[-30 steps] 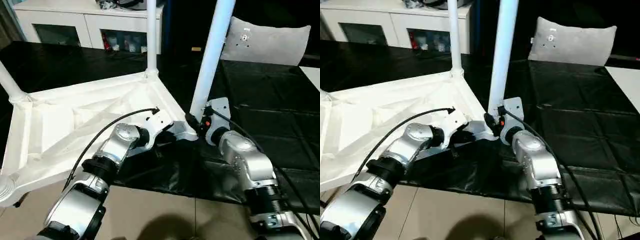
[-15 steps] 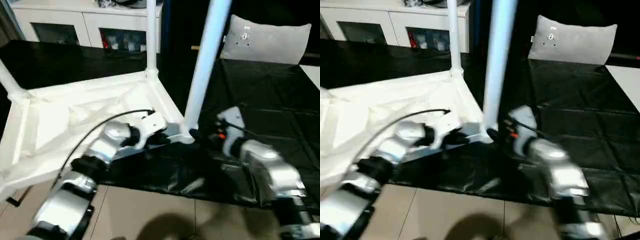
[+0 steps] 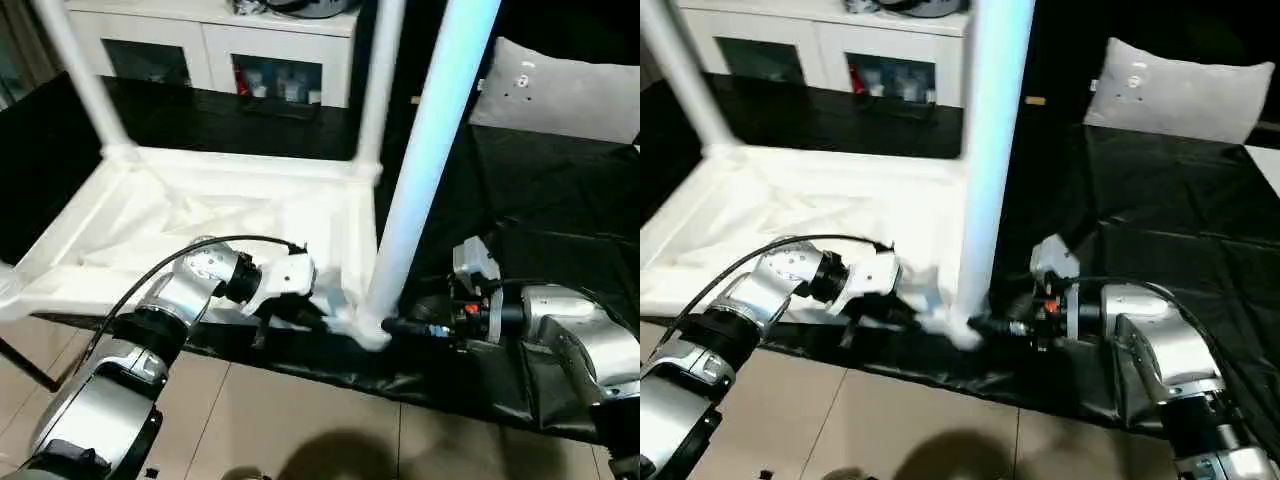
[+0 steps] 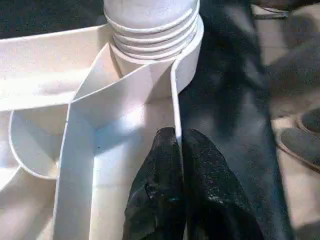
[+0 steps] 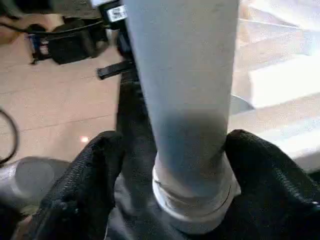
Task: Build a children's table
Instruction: Rotate leg to tighten
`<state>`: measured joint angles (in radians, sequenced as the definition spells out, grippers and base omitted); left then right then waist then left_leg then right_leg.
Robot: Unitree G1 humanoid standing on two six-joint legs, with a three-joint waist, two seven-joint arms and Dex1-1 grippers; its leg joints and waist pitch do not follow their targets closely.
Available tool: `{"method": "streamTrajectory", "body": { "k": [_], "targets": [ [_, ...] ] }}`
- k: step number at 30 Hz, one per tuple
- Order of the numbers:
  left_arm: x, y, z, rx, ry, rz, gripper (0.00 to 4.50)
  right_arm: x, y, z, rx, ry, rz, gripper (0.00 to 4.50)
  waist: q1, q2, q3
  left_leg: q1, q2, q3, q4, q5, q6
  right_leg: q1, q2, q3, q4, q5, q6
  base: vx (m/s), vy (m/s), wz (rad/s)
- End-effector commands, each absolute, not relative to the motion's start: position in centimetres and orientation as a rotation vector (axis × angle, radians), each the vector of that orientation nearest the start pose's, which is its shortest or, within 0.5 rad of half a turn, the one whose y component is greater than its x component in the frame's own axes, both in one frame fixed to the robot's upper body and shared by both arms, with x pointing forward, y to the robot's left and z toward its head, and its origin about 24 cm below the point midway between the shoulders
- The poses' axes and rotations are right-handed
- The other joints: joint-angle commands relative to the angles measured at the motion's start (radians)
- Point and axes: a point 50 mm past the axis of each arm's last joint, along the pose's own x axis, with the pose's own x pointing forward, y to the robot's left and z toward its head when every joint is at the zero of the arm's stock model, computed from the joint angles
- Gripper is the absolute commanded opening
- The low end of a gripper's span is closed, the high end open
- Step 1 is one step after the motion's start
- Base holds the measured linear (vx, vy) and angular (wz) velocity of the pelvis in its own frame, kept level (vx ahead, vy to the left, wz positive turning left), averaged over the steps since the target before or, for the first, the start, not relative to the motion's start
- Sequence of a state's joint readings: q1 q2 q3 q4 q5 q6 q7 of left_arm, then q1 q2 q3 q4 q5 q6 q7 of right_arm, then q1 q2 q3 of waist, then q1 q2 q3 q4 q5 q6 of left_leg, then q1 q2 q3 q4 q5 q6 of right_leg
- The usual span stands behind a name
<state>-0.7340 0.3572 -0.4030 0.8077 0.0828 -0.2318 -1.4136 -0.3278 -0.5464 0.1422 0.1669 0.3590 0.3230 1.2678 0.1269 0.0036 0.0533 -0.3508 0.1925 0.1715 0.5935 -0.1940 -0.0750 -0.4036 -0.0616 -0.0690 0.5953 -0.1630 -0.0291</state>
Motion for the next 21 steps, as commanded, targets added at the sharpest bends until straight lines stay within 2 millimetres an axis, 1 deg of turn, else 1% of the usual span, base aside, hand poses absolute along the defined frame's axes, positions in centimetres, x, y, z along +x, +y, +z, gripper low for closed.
{"method": "streamTrajectory", "body": {
  "k": [1, 2, 3, 5, 7, 8, 11, 12, 13, 15, 16, 17, 18, 19, 20, 21],
  "targets": [
    [31.3, 10.4, 6.2, 0.732, 0.385, -1.796, 0.00, 27.5, -17.2, 8.3, -0.062, 0.329, 1.388, 3.21, -0.002, -0.009, -0.068, 0.003, 0.041, -0.005, -0.066, -0.166, 0.063, 0.055, -0.084, 0.046, -0.071, -0.292, -0.179, 0.000, 0.000, 0.00],
    [31.2, 10.3, 6.2, 0.735, 0.379, -1.808, 0.00, 27.5, -17.2, 8.3, -0.058, 0.333, 1.398, 3.03, 0.000, -0.009, -0.068, 0.003, 0.042, -0.005, -0.066, -0.161, 0.063, 0.055, -0.084, 0.047, -0.070, -0.287, -0.179, 0.000, 0.000, 0.00],
    [31.2, 10.2, 6.2, 0.735, 0.379, -1.809, 0.00, 27.5, -17.2, 8.2, -0.058, 0.334, 1.400, 3.03, 0.001, -0.008, -0.068, 0.002, 0.041, -0.005, -0.065, -0.159, 0.063, 0.055, -0.084, 0.047, -0.070, -0.285, -0.179, 0.000, 0.000, 0.00],
    [31.3, 10.1, 6.3, 0.737, 0.374, -1.819, 0.00, 27.4, -17.1, 8.1, -0.044, 0.351, 1.428, 2.89, 0.010, -0.008, -0.069, 0.005, 0.042, -0.004, -0.064, -0.155, 0.063, 0.054, -0.083, 0.047, -0.070, -0.278, -0.180, 0.000, 0.000, 0.00],
    [31.3, 10.2, 6.3, 0.742, 0.374, -1.816, 0.00, 27.4, -17.0, 8.0, -0.036, 0.358, 1.434, 2.81, 0.013, -0.009, -0.070, 0.004, 0.043, -0.005, -0.065, -0.150, 0.062, 0.054, -0.083, 0.047, -0.068, -0.265, -0.182, 0.000, 0.000, 0.00],
    [31.4, 10.2, 6.3, 0.746, 0.374, -1.814, 0.00, 27.4, -17.0, 8.0, -0.035, 0.359, 1.435, 2.58, 0.014, -0.009, -0.070, 0.002, 0.042, -0.005, -0.065, -0.151, 0.060, 0.056, -0.084, 0.047, -0.067, -0.265, -0.179, 0.000, 0.000, 0.00],
    [31.4, 10.4, 6.2, 0.746, 0.382, -1.814, 0.00, 27.3, -16.9, 7.9, -0.026, 0.365, 1.439, 2.45, 0.014, -0.009, -0.069, 0.002, 0.040, -0.005, -0.065, -0.154, 0.057, 0.056, -0.084, 0.046, -0.070, -0.284, -0.171, 0.000, 0.000, 0.00],
    [31.4, 10.5, 6.2, 0.746, 0.385, -1.813, 0.00, 27.3, -16.9, 7.9, -0.022, 0.368, 1.441, 2.37, 0.014, -0.009, -0.069, 0.002, 0.040, -0.005, -0.065, -0.153, 0.056, 0.056, -0.084, 0.046, -0.070, -0.286, -0.169, 0.000, 0.000, 0.00],
    [31.4, 10.7, 6.1, 0.740, 0.392, -1.805, 0.00, 27.2, -16.8, 7.7, -0.011, 0.371, 1.442, 2.17, 0.014, -0.008, -0.069, 0.002, 0.040, -0.005, -0.065, -0.155, 0.055, 0.056, -0.084, 0.046, -0.071, -0.290, -0.167, 0.000, 0.000, 0.00],
    [31.4, 10.8, 6.0, 0.728, 0.397, -1.789, 0.00, 27.1, -16.7, 7.7, 0.010, 0.373, 1.441, 2.10, 0.013, -0.010, -0.069, 0.002, 0.040, -0.005, -0.065, -0.149, 0.056, 0.056, -0.083, 0.045, -0.069, -0.283, -0.167, 0.000, 0.000, 0.00],
    [31.4, 10.9, 6.0, 0.713, 0.401, -1.782, 0.00, 27.0, -16.6, 7.6, 0.026, 0.370, 1.436, 2.10, 0.014, -0.009, -0.070, 0.002, 0.041, -0.006, -0.065, -0.149, 0.055, 0.056, -0.083, 0.045, -0.069, -0.282, -0.167, 0.000, 0.000, 0.00],
    [31.7, 10.8, 5.8, 0.678, 0.410, -1.732, 0.00, 26.8, -16.0, 7.5, 0.056, 0.355, 1.404, 2.06, 0.014, -0.008, -0.068, 0.001, 0.040, -0.005, -0.066, -0.152, 0.054, 0.055, -0.083, 0.046, -0.071, -0.288, -0.166, 0.000, 0.000, 0.00],
    [31.7, 10.8, 5.8, 0.674, 0.410, -1.725, 0.00, 26.8, -15.9, 7.5, 0.059, 0.353, 1.399, 2.05, 0.013, -0.004, -0.068, 0.001, 0.041, -0.006, -0.067, -0.151, 0.050, 0.056, -0.082, 0.046, -0.069, -0.286, -0.164, 0.000, 0.000, 0.00],
    [32.2, 10.5, 5.8, 0.639, 0.415, -1.641, 0.00, 26.8, -15.1, 7.1, 0.056, 0.346, 1.325, 2.05, 0.013, -0.001, -0.067, 0.002, 0.040, -0.007, -0.068, -0.160, 0.044, 0.054, -0.083, 0.046, -0.073, -0.305, -0.156, 0.000, 0.000, 0.00],
    [32.4, 10.4, 5.7, 0.622, 0.419, -1.597, 0.00, 26.9, -14.7, 6.8, 0.047, 0.346, 1.282, 2.04, 0.009, -0.004, -0.064, 0.003, 0.037, -0.008, -0.070, -0.177, 0.034, 0.053, -0.083, 0.044, -0.078, -0.341, -0.146, 0.000, 0.000, 0.00],
    [32.6, 10.1, 5.8, 0.594, 0.414, -1.563, 0.00, 27.2, -14.4, 6.5, 0.029, 0.347, 1.227, 2.04, 0.005, -0.004, -0.063, 0.002, 0.037, -0.009, -0.073, -0.186, 0.025, 0.054, -0.083, 0.044, -0.078, -0.365, -0.140, 0.000, 0.000, 0.00]
  ]
}}
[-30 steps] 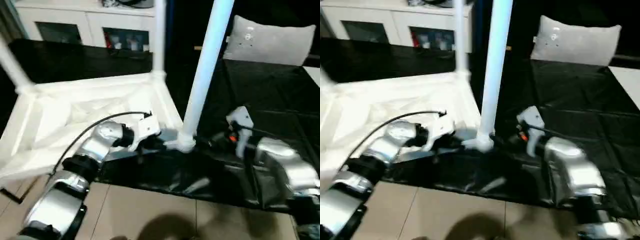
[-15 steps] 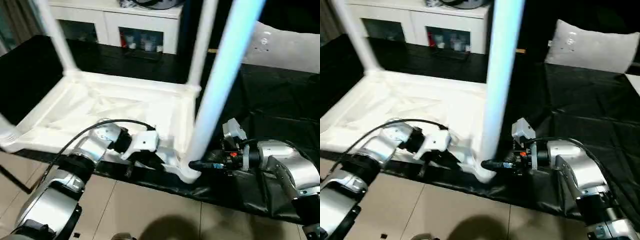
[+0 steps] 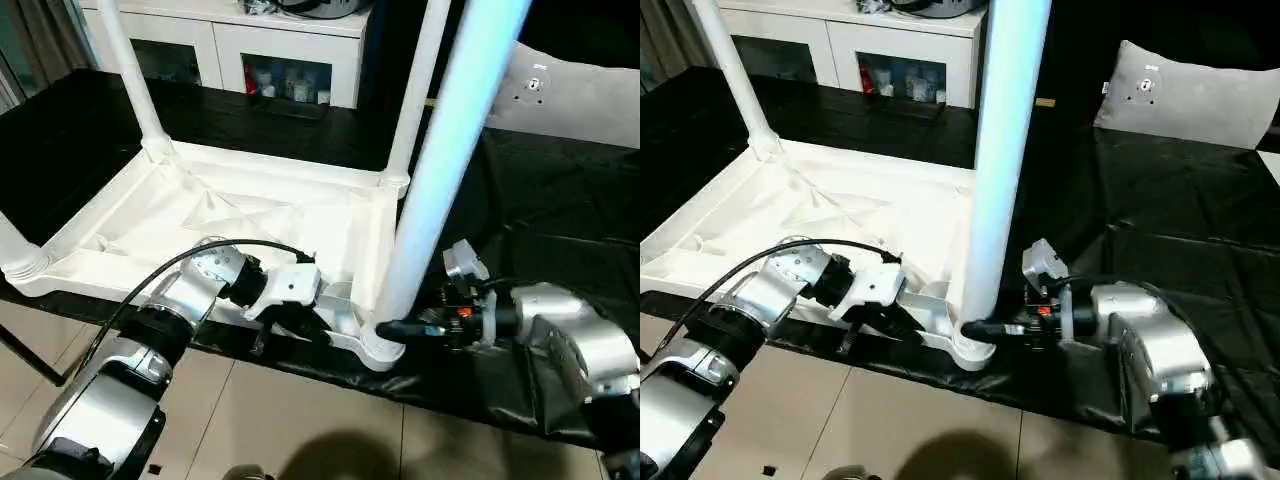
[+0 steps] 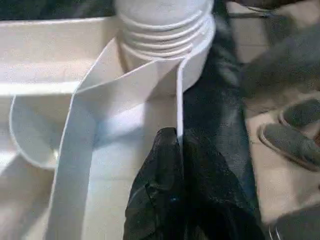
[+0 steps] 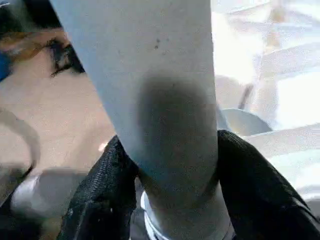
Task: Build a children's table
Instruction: Rotate leg to tighten
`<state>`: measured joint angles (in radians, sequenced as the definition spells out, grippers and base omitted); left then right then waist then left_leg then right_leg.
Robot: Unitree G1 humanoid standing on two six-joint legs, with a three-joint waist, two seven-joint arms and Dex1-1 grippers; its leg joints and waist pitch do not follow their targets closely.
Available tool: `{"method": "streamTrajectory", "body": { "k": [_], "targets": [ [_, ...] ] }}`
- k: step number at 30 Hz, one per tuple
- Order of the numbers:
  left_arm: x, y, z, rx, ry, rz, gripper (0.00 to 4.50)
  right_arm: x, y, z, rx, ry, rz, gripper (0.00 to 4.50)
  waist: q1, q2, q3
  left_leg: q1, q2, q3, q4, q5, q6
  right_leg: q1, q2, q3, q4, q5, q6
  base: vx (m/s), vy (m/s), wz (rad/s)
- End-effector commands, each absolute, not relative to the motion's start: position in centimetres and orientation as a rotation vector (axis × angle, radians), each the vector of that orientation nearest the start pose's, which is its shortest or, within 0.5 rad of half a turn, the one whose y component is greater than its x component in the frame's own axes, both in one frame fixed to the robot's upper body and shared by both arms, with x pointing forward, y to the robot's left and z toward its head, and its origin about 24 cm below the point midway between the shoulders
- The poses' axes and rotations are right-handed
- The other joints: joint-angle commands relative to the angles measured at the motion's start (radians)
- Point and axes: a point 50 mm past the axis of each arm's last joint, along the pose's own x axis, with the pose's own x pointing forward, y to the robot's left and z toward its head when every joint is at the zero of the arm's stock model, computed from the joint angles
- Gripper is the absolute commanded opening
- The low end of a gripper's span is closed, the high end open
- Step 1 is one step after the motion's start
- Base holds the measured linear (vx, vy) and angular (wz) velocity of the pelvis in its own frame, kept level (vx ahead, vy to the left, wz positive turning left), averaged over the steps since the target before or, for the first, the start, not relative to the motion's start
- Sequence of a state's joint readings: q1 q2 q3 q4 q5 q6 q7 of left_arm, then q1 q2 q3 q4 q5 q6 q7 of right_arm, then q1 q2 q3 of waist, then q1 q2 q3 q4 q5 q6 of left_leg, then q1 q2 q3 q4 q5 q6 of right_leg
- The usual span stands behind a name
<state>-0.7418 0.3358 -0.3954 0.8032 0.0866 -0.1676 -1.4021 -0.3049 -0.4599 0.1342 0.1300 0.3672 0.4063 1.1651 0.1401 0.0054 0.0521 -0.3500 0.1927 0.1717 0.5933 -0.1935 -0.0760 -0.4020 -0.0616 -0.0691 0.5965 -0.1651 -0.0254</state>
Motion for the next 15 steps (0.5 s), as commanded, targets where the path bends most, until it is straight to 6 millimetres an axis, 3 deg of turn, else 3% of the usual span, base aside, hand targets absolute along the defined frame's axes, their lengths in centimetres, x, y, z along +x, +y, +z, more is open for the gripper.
{"method": "streamTrajectory", "body": {
  "k": [1, 2, 3, 5, 6, 7, 8, 9, 11, 12, 13, 15],
  "targets": [
    [32.7, 9.9, 5.8, 0.575, 0.411, -1.545, 0.00, 27.3, -14.2, 6.3, 0.017, 0.347, 1.194, 2.03, -0.013, -0.006, -0.057, 0.006, 0.033, -0.009, -0.074, -0.213, 0.013, 0.047, -0.083, 0.041, -0.092, -0.448, -0.117, 0.000, 0.000, 0.00],
    [32.9, 9.5, 5.9, 0.547, 0.405, -1.514, 0.00, 28.0, -13.9, 5.9, -0.001, 0.352, 1.091, 2.03, -0.017, -0.007, -0.054, 0.011, 0.026, -0.010, -0.072, -0.235, 0.009, 0.045, -0.086, 0.039, -0.105, -0.538, -0.089, 0.000, 0.000, 0.00],
    [33.1, 9.0, 5.9, 0.525, 0.402, -1.482, 0.00, 28.7, -13.5, 5.5, -0.017, 0.352, 0.985, 2.01, -0.022, -0.006, -0.054, 0.012, 0.026, -0.011, -0.072, -0.241, 0.006, 0.043, -0.086, 0.038, -0.108, -0.564, -0.079, 0.000, 0.000, 0.00],
    [33.7, 7.9, 6.0, 0.488, 0.389, -1.390, 0.00, 30.1, -13.0, 5.0, 0.008, 0.375, 0.748, 1.98, -0.048, -0.002, -0.052, 0.006, 0.021, -0.017, -0.076, -0.257, -0.016, 0.040, -0.082, 0.030, -0.113, -0.614, -0.054, 0.000, 0.000, 0.00],
    [33.8, 7.7, 6.0, 0.483, 0.386, -1.371, 0.00, 30.3, -12.9, 5.0, 0.017, 0.383, 0.708, 1.97, -0.057, -0.004, -0.052, 0.005, 0.019, -0.020, -0.076, -0.269, -0.023, 0.040, -0.081, 0.026, -0.115, -0.630, -0.047, 0.000, 0.000, 0.00],
    [34.1, 7.2, 6.1, 0.469, 0.376, -1.322, 0.00, 30.7, -12.6, 5.0, 0.031, 0.377, 0.643, 1.95, -0.067, -0.003, -0.054, 0.000, 0.016, -0.025, -0.077, -0.279, -0.021, 0.049, -0.082, 0.019, -0.119, -0.648, -0.025, -0.052, 0.033, -0.13],
    [34.3, 6.9, 6.1, 0.460, 0.369, -1.300, 0.00, 30.8, -12.3, 5.0, 0.043, 0.374, 0.619, 1.95, -0.074, 0.001, -0.055, 0.009, 0.019, -0.024, -0.076, -0.292, -0.009, 0.042, -0.083, 0.020, -0.127, -0.633, -0.027, 0.000, 0.000, 0.00],
    [34.6, 6.0, 6.2, 0.434, 0.356, -1.240, 0.00, 31.2, -11.6, 5.2, 0.081, 0.369, 0.554, 1.95, -0.078, 0.003, -0.058, 0.010, 0.020, -0.023, -0.075, -0.286, -0.003, 0.042, -0.083, 0.023, -0.125, -0.598, -0.041, 0.000, 0.000, 0.00],
    [34.9, 4.6, 6.6, 0.389, 0.330, -1.174, 0.00, 31.5, -10.6, 5.4, 0.096, 0.361, 0.501, 1.95, -0.089, 0.002, -0.063, -0.001, 0.028, -0.024, -0.083, -0.246, 0.001, 0.049, -0.079, 0.030, -0.105, -0.432, -0.104, 0.000, 0.000, 0.00],
    [34.9, 4.4, 6.7, 0.384, 0.323, -1.160, 0.00, 31.5, -10.4, 5.4, 0.087, 0.359, 0.514, 1.95, -0.089, 0.002, -0.063, -0.001, 0.028, -0.024, -0.083, -0.246, 0.001, 0.049, -0.079, 0.030, -0.105, -0.432, -0.104, 0.000, 0.000, 0.00],
    [35.0, 4.3, 6.7, 0.383, 0.321, -1.157, 0.00, 31.5, -10.3, 5.4, 0.085, 0.358, 0.518, 1.95, -0.090, -0.002, -0.063, 0.006, 0.024, -0.017, -0.078, -0.257, 0.019, 0.047, -0.078, 0.036, -0.104, -0.386, -0.128, 0.000, 0.000, 0.00],
    [35.0, 3.8, 6.9, 0.393, 0.305, -1.147, 0.00, 31.5, -10.2, 5.7, 0.093, 0.327, 0.518, 2.63, -0.088, -0.005, -0.062, 0.001, 0.022, -0.014, -0.077, -0.237, 0.040, 0.052, -0.079, 0.040, -0.101, -0.366, -0.137, 0.000, 0.000, 0.00]
  ]
}}
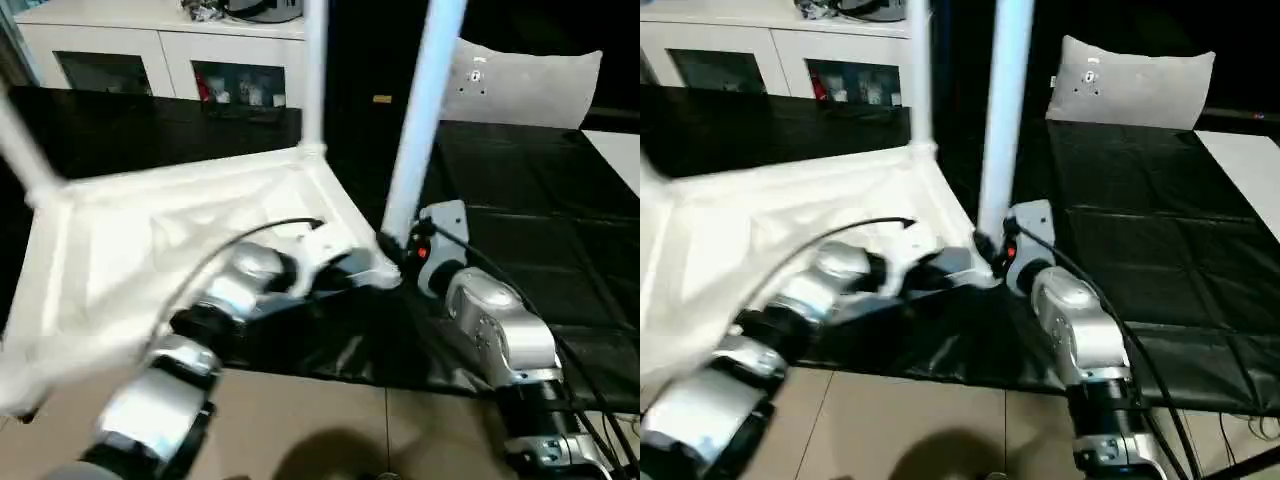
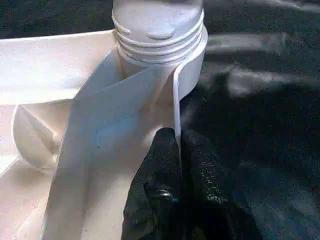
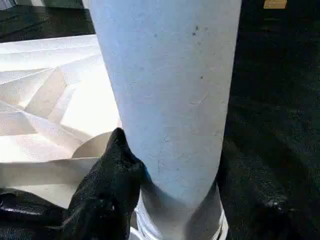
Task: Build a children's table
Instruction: Rotate leg to tighten
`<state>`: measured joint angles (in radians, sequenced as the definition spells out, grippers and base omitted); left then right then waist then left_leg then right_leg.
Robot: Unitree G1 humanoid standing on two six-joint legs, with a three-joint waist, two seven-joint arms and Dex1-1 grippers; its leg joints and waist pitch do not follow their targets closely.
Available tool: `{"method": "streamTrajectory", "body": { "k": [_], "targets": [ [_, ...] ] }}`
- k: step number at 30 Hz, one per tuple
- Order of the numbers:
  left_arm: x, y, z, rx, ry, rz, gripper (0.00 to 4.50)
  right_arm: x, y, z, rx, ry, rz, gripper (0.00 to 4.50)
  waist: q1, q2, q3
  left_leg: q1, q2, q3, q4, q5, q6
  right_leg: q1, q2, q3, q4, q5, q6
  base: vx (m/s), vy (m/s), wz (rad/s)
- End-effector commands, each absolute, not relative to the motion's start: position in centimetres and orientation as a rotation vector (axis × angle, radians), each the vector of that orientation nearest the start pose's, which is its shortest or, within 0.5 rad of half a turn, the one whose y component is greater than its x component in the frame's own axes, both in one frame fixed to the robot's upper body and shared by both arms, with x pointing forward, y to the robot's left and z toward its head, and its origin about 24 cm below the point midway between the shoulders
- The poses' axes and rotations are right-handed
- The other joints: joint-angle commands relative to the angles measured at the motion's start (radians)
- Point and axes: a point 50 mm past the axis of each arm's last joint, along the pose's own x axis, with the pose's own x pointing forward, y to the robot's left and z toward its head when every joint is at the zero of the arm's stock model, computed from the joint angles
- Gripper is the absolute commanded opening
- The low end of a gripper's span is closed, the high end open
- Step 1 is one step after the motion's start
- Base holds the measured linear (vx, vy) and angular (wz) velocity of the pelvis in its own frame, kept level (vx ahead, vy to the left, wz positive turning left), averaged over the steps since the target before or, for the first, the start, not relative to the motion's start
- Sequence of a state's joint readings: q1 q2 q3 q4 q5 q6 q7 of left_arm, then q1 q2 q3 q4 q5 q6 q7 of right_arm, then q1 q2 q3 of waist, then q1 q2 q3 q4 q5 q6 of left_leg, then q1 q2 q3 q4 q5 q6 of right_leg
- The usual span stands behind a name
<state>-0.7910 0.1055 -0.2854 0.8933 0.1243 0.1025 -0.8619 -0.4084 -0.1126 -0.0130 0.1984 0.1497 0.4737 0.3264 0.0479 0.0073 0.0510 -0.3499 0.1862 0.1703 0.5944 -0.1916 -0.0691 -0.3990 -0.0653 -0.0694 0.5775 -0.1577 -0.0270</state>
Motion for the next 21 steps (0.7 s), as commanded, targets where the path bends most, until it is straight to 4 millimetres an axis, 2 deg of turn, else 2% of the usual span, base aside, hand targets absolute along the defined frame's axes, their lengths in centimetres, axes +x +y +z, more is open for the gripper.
{"method": "streamTrajectory", "body": {
  "k": [1, 4, 7, 8, 9, 11, 13, 15, 16, 17, 19, 21],
  "targets": [
    [34.9, 3.8, 6.9, 0.397, 0.303, -1.149, 0.00, 31.5, -10.2, 5.7, 0.097, 0.322, 0.517, 2.66, 0.007, -0.004, -0.062, 0.004, 0.029, -0.012, -0.076, -0.234, 0.040, 0.046, -0.077, 0.041, -0.084, -0.381, -0.136, 0.000, 0.000, 0.00],
    [35.0, 4.0, 6.8, 0.418, 0.306, -1.145, 0.00, 31.6, -10.5, 6.0, 0.106, 0.301, 0.515, 2.97, 0.012, -0.003, -0.063, 0.001, 0.031, -0.011, -0.078, -0.210, 0.042, 0.049, -0.077, 0.042, -0.081, -0.366, -0.140, 0.000, 0.000, 0.00],
    [35.1, 5.1, 6.6, 0.451, 0.322, -1.144, 0.00, 31.4, -11.5, 6.3, 0.053, 0.267, 0.550, 3.18, 0.017, -0.002, -0.063, 0.000, 0.033, -0.011, -0.079, -0.201, 0.040, 0.053, -0.077, 0.042, -0.078, -0.341, -0.142, 0.000, 0.000, 0.00],
    [35.1, 5.6, 6.6, 0.473, 0.320, -1.158, 0.00, 31.3, -12.0, 6.4, 0.041, 0.258, 0.565, 3.30, 0.018, 0.000, -0.064, 0.000, 0.034, -0.012, -0.079, -0.200, 0.040, 0.053, -0.077, 0.043, -0.077, -0.328, -0.144, 0.000, 0.000, 0.00],
    [35.0, 6.2, 6.4, 0.491, 0.327, -1.179, 0.00, 31.1, -12.6, 6.5, 0.027, 0.246, 0.598, 3.41, 0.019, -0.002, -0.064, 0.000, 0.034, -0.012, -0.079, -0.200, 0.041, 0.055, -0.076, 0.043, -0.077, -0.322, -0.142, 0.000, 0.000, 0.00],
    [34.6, 7.2, 6.3, 0.530, 0.330, -1.248, 0.00, 30.8, -14.0, 6.7, 0.003, 0.232, 0.646, 3.55, 0.020, -0.001, -0.066, -0.003, 0.035, -0.010, -0.077, -0.191, 0.052, 0.057, -0.076, 0.046, -0.072, -0.274, -0.157, 0.000, 0.000, 0.00],
    [34.3, 8.0, 6.2, 0.562, 0.334, -1.310, 0.00, 30.6, -15.2, 6.9, -0.019, 0.227, 0.690, 3.62, 0.020, 0.000, -0.066, -0.003, 0.036, -0.009, -0.076, -0.189, 0.061, 0.057, -0.078, 0.045, -0.069, -0.250, -0.172, 0.000, 0.000, 0.00],
    [33.8, 9.0, 6.0, 0.599, 0.361, -1.391, 0.00, 30.2, -16.5, 7.3, -0.066, 0.228, 0.787, 3.62, 0.021, 0.003, -0.066, -0.003, 0.036, -0.010, -0.075, -0.192, 0.063, 0.059, -0.078, 0.044, -0.069, -0.261, -0.180, 0.000, 0.000, 0.00],
    [33.5, 9.6, 5.9, 0.631, 0.372, -1.438, 0.00, 29.8, -17.1, 7.6, -0.089, 0.234, 0.858, 3.62, 0.023, 0.001, -0.065, -0.002, 0.037, -0.009, -0.074, -0.199, 0.065, 0.060, -0.078, 0.044, -0.070, -0.271, -0.180, 0.000, 0.000, 0.00],
    [33.5, 9.6, 5.9, 0.632, 0.372, -1.440, 0.00, 29.8, -17.2, 7.6, -0.090, 0.235, 0.860, 3.62, 0.026, 0.003, -0.064, -0.001, 0.039, -0.007, -0.073, -0.201, 0.070, 0.057, -0.077, 0.045, -0.068, -0.270, -0.185, 0.000, 0.000, 0.00],
    [33.3, 10.2, 5.9, 0.671, 0.387, -1.505, 0.00, 29.3, -17.8, 7.8, -0.118, 0.247, 0.959, 3.62, 0.031, 0.000, -0.064, -0.001, 0.041, -0.006, -0.074, -0.197, 0.072, 0.057, -0.077, 0.043, -0.069, -0.274, -0.188, 0.000, 0.000, 0.00],
    [33.2, 10.6, 5.9, 0.685, 0.396, -1.545, 0.00, 28.8, -17.9, 8.0, -0.115, 0.256, 1.044, 3.62, 0.042, 0.001, -0.063, 0.000, 0.043, -0.004, -0.072, -0.194, 0.075, 0.056, -0.077, 0.043, -0.069, -0.277, -0.189, 0.000, 0.000, 0.00]
  ]
}}
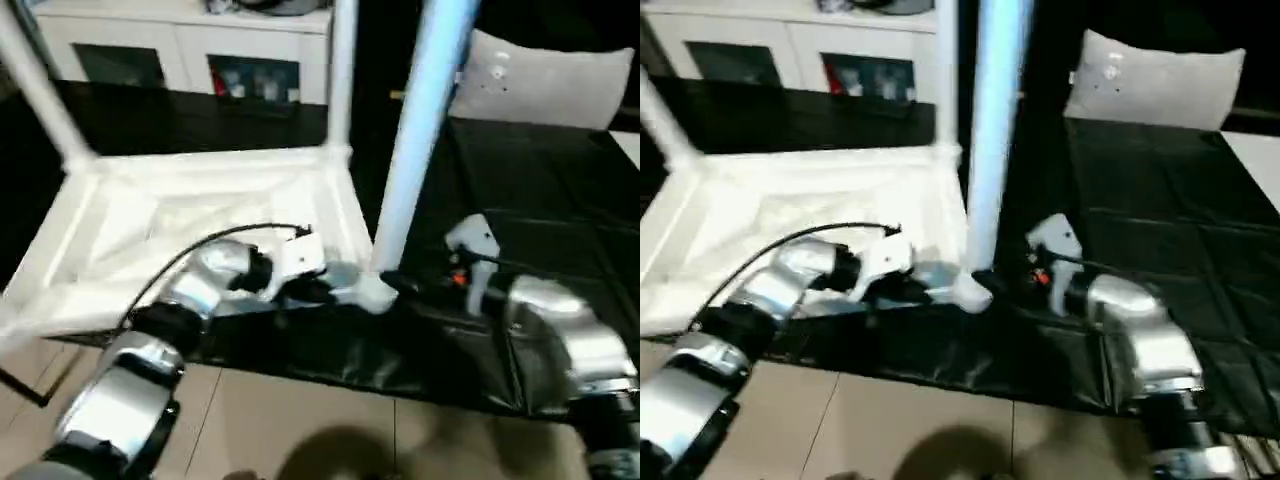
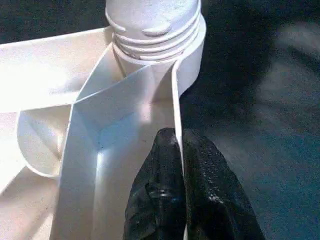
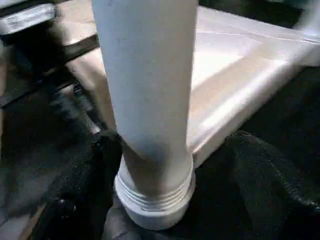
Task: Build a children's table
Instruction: Rotate leg to tighten
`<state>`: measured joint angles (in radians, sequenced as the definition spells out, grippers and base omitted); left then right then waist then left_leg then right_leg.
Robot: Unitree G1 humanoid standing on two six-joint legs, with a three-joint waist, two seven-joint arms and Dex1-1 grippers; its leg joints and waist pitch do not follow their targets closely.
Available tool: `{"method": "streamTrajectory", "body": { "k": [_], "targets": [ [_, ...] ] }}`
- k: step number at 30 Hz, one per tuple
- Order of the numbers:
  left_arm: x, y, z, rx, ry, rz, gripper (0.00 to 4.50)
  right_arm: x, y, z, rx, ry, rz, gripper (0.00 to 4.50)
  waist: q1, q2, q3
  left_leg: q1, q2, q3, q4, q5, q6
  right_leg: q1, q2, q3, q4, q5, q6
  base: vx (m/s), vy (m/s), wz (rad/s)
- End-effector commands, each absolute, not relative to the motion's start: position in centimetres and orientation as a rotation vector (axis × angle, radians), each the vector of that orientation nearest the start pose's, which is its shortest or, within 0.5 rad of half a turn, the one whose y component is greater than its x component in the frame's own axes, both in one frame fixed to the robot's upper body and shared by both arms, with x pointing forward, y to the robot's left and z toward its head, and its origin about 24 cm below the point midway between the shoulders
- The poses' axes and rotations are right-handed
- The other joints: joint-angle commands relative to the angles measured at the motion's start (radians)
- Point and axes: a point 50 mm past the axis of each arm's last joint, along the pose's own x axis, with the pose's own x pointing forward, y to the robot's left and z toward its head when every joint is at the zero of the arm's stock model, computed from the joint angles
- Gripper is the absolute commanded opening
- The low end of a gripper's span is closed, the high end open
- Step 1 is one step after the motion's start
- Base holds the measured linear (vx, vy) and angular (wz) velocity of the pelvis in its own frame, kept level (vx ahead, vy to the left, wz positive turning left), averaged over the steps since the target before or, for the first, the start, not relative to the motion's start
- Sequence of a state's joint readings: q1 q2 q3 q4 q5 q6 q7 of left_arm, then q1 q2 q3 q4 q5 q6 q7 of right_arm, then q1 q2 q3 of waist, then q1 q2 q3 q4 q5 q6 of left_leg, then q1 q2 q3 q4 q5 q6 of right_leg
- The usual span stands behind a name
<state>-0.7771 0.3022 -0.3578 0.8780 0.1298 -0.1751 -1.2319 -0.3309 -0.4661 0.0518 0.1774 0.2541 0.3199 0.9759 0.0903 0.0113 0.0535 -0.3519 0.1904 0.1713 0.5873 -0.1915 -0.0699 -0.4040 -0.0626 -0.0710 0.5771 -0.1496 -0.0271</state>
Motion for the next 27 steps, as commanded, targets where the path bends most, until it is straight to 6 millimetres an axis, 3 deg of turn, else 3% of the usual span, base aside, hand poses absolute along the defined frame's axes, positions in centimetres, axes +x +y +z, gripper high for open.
{"method": "streamTrajectory", "body": {
  "k": [1, 5, 9, 17, 27],
  "targets": [
    [33.2, 10.6, 5.9, 0.685, 0.396, -1.545, 0.00, 28.8, -17.9, 8.0, -0.115, 0.256, 1.044, 3.62, 0.006, -0.002, -0.068, 0.004, 0.041, -0.005, -0.065, -0.190, 0.072, 0.060, -0.081, 0.045, -0.065, -0.280, -0.193, 0.000, 0.000, 0.00],
    [32.6, 11.5, 6.4, 0.717, 0.432, -1.699, 0.00, 27.6, -17.6, 8.2, -0.090, 0.304, 1.275, 3.16, 0.017, -0.006, -0.068, 0.003, 0.043, -0.005, -0.064, -0.189, 0.076, 0.060, -0.083, 0.043, -0.064, -0.282, -0.196, 0.000, 0.000, 0.00],
    [32.3, 11.5, 6.6, 0.725, 0.439, -1.770, 0.00, 27.4, -17.4, 8.1, -0.079, 0.321, 1.349, 2.78, 0.029, -0.003, -0.067, 0.008, 0.045, -0.004, -0.066, -0.196, 0.064, 0.055, -0.084, 0.044, -0.065, -0.308, -0.197, 0.000, 0.000, 0.00],
    [32.1, 10.8, 6.9, 0.739, 0.419, -1.839, 0.00, 27.2, -16.7, 7.6, -0.047, 0.372, 1.448, 2.04, 0.038, -0.007, -0.068, 0.005, 0.043, -0.004, -0.065, -0.190, 0.056, 0.056, -0.086, 0.043, -0.064, -0.323, -0.187, 0.000, 0.000, 0.00],
    [32.4, 11.0, 6.7, 0.632, 0.407, -1.754, 0.00, 26.8, -16.0, 7.7, 0.039, 0.364, 1.437, 1.91, 0.047, -0.007, -0.069, 0.005, 0.043, -0.005, -0.065, -0.170, 0.055, 0.057, -0.084, 0.043, -0.060, -0.305, -0.184, 0.000, 0.000, 0.00]
  ]
}}
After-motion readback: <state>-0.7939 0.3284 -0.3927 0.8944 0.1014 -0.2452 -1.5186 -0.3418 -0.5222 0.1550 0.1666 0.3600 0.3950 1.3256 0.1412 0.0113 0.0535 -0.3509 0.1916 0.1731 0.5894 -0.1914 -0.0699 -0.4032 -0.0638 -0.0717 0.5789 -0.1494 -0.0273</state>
